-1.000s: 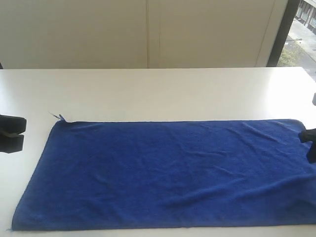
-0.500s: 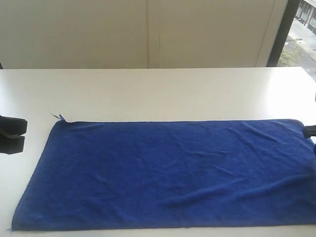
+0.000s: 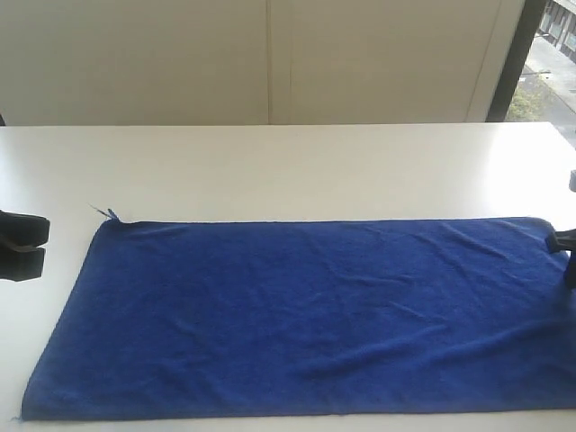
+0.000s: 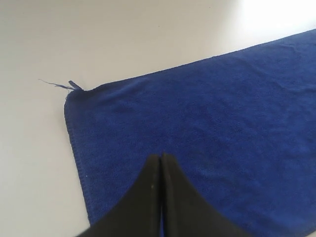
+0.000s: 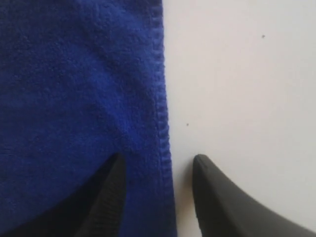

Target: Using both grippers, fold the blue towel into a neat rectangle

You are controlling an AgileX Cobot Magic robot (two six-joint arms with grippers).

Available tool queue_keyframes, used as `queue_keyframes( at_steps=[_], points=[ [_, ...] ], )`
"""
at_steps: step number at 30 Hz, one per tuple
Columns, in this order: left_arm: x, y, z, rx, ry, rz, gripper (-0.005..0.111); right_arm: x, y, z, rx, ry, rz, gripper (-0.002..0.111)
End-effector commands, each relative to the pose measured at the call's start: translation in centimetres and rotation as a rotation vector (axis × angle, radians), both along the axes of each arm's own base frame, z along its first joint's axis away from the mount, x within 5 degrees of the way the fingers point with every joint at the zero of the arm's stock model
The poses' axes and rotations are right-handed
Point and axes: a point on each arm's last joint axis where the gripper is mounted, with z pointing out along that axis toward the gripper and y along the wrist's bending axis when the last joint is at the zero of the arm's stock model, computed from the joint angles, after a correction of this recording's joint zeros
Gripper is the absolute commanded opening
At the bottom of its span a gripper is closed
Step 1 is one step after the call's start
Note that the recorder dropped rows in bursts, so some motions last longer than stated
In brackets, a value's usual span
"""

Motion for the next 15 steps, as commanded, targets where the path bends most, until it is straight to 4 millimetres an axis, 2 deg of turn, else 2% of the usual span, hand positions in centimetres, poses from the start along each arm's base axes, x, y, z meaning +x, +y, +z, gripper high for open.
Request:
queue_keyframes(
  at_steps=[1, 6, 12, 15],
  points=[
    [-0.2, -0.1, -0.2, -0.006, 0.012, -0.007, 0.0, -0.2, 0.3, -0.7, 0.04, 0.032, 0.013, 0.041],
    [-0.2, -0.1, -0.2, -0.004, 0.012, -0.008, 0.0, -0.5, 0.5, -0.8, 0.064, 0.069, 0.027, 0.035],
    [-0.2, -0.1, -0.2, -0.004, 0.012, -0.008, 0.0, -1.2, 0.8, -1.5, 0.07, 0.102, 0.043, 0.034],
    [-0.2, -0.1, -0.3, -0.004, 0.013, -0.009, 0.0, -1.2, 0.7, -1.7, 0.07, 0.11, 0.046, 0.028]
  ],
)
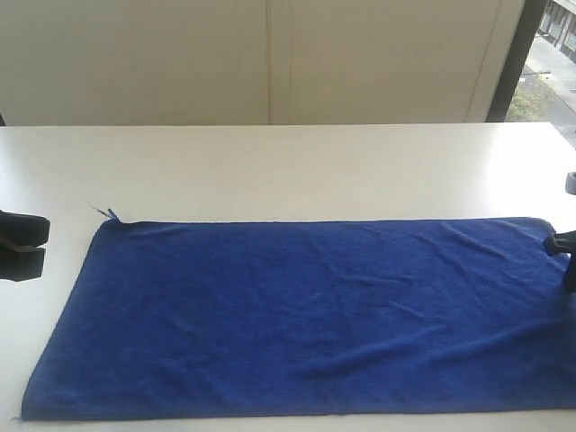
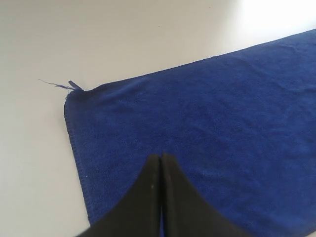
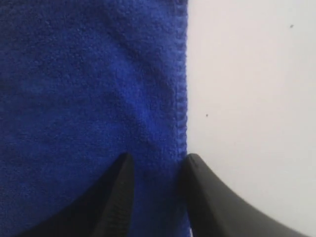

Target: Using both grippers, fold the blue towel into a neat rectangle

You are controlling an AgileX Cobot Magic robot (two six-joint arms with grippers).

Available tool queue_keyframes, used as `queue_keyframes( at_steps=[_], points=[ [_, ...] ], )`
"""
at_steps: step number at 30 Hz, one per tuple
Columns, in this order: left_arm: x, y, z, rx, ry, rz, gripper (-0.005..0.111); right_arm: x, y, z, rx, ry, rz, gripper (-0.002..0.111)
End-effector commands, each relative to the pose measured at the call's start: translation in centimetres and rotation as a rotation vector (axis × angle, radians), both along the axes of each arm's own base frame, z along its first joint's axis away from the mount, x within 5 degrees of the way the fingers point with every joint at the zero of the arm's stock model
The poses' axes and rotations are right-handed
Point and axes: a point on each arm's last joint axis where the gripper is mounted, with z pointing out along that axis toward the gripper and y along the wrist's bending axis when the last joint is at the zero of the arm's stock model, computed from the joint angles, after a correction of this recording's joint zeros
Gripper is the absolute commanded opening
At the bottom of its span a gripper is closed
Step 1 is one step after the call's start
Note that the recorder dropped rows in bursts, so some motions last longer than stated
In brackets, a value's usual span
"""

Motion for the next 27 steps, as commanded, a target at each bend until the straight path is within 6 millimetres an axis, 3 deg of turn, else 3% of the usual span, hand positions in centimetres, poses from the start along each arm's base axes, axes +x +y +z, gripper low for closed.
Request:
queue_keyframes(
  at_steps=[1, 7, 10, 14, 20, 27],
  points=[
    [-0.2, -0.1, -0.3, -0.004, 0.013, -0.009, 0.0, -0.8, 0.3, -1.5, 0.03, 0.072, 0.023, 0.026],
    [-0.2, -0.1, -0.3, -0.002, 0.012, -0.01, 0.0, -0.8, 0.3, -1.5, 0.029, 0.07, 0.022, 0.013],
    [-0.2, -0.1, -0.3, -0.002, 0.012, -0.01, 0.0, -0.6, 0.2, -1.3, 0.023, 0.059, 0.022, 0.0],
    [-0.2, -0.1, -0.3, -0.002, 0.012, -0.01, 0.0, 0.1, 0.5, -0.6, 0.029, 0.052, 0.034, 0.0],
    [-0.2, -0.1, -0.3, 0.001, 0.011, -0.013, 0.0, 1.8, 4.5, 1.8, -0.001, -0.006, 0.15, 0.0],
    [-0.3, -0.2, -0.4, 0.0, 0.03, -0.029, 0.0, 2.3, 7.3, 4.1, -0.026, -0.055, 0.208, 0.0]
  ],
)
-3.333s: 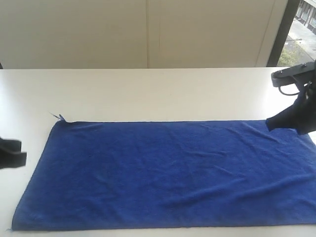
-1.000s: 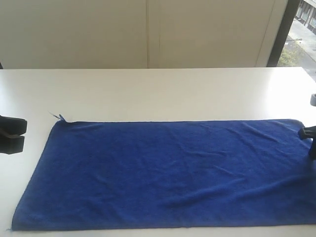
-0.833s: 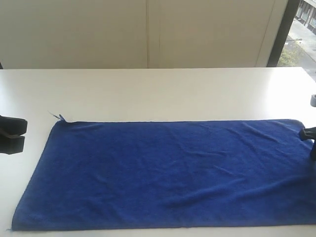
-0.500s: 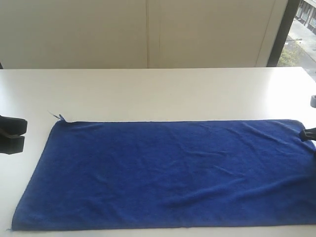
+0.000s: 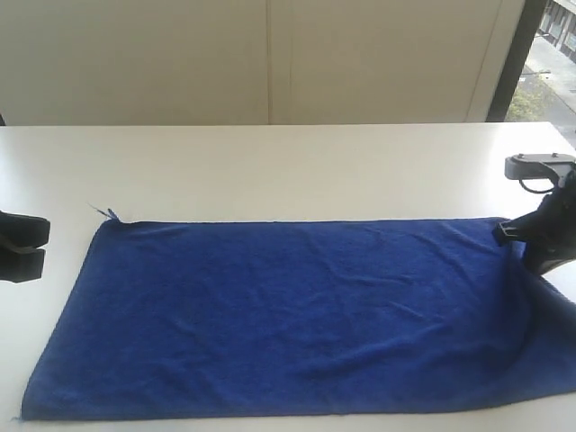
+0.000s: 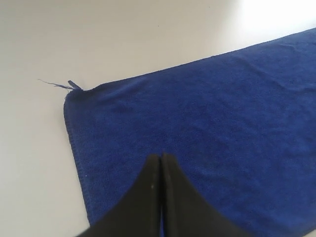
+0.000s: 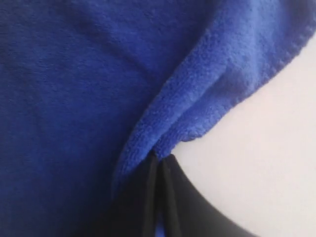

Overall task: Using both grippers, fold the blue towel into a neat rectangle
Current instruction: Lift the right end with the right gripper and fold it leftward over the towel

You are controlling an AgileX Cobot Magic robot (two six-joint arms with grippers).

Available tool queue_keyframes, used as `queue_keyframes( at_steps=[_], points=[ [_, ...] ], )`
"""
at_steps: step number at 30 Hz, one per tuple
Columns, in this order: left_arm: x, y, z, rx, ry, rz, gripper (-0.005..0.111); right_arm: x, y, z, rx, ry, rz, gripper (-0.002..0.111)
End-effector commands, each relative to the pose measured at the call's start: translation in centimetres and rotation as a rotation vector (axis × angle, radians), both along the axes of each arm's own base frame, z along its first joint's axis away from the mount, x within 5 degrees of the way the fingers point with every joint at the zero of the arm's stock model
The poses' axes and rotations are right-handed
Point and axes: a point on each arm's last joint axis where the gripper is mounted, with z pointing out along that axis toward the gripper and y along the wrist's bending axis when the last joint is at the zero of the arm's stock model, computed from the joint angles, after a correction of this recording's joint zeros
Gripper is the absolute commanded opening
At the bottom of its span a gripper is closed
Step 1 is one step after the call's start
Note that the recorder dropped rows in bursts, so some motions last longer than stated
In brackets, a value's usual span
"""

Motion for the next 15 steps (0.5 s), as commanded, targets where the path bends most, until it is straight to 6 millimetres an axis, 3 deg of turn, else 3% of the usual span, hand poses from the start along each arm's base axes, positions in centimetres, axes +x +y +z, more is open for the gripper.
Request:
queue_keyframes(
  at_steps=[1, 8, 15],
  points=[
    [-0.4, -0.2, -0.4, -0.002, 0.033, -0.029, 0.0, 0.2, 1.7, 2.2, -0.016, -0.045, 0.025, 0.0],
    [-0.4, -0.3, -0.4, -0.002, 0.04, -0.035, 0.0, 0.0, 4.2, 4.3, -0.017, -0.076, 0.074, 0.0],
    [-0.6, -0.4, -0.5, -0.003, 0.056, -0.048, 0.0, 0.3, 10.8, 5.8, -0.005, -0.095, 0.223, 0.0]
  ],
)
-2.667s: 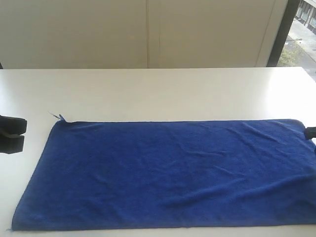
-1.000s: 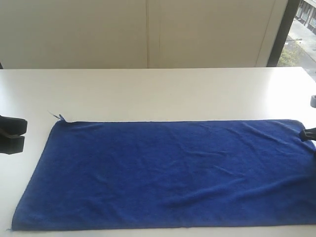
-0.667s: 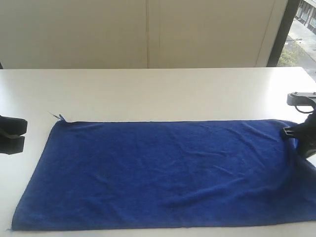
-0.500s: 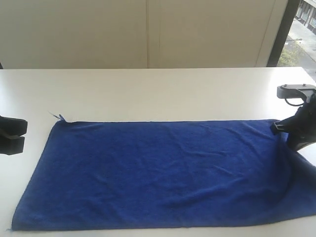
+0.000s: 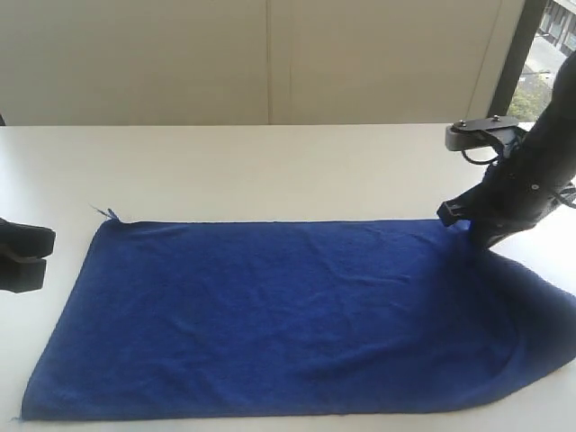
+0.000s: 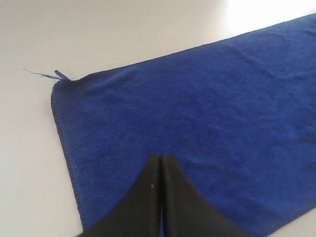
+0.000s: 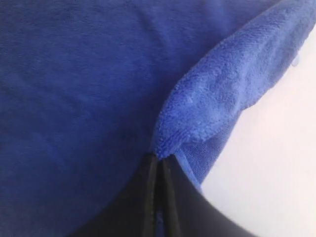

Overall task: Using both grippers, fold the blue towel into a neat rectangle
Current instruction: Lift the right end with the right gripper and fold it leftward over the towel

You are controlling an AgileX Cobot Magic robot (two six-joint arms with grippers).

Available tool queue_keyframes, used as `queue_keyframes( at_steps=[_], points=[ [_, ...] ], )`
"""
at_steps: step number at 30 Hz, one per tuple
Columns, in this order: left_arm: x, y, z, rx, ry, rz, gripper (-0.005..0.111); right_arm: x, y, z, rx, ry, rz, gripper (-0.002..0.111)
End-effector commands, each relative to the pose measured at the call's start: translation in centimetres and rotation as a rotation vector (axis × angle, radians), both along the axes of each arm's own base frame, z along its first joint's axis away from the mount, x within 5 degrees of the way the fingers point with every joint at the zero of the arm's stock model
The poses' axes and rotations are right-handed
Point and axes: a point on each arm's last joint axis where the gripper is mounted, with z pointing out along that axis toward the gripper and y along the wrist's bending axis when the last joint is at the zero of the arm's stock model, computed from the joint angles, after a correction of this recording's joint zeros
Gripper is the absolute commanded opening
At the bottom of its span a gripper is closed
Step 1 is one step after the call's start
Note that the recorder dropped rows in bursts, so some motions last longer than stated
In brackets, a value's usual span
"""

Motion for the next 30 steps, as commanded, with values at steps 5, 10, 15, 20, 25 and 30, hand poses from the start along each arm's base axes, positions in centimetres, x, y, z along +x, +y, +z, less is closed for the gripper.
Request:
queue_keyframes(
  at_steps=[5, 10, 15, 20, 25, 30],
  points=[
    [-0.3, -0.2, -0.4, -0.004, 0.03, -0.025, 0.0, 0.6, 7.4, 2.3, 0.018, -0.049, 0.14, 0.0],
    [-0.4, -0.2, -0.4, 0.004, 0.031, -0.036, 0.0, 0.7, 13.4, 4.7, 0.048, -0.136, 0.247, 0.0],
    [-0.4, -0.3, -0.4, 0.0, 0.033, -0.036, 0.0, 0.5, 16.6, 5.7, 0.069, -0.178, 0.3, 0.0],
    [-0.4, -0.3, -0.4, -0.003, 0.038, -0.039, 0.0, 0.8, 19.6, 5.5, 0.09, -0.179, 0.346, 0.0],
    [-0.5, -0.2, -0.8, 0.0, 0.042, -0.032, 0.0, 1.2, 23.0, 5.2, 0.128, -0.182, 0.397, 0.0],
    [-0.6, -0.1, -1.4, 0.001, 0.047, -0.013, 0.0, 1.5, 26.1, 4.9, 0.144, -0.198, 0.448, 0.0]
  ],
)
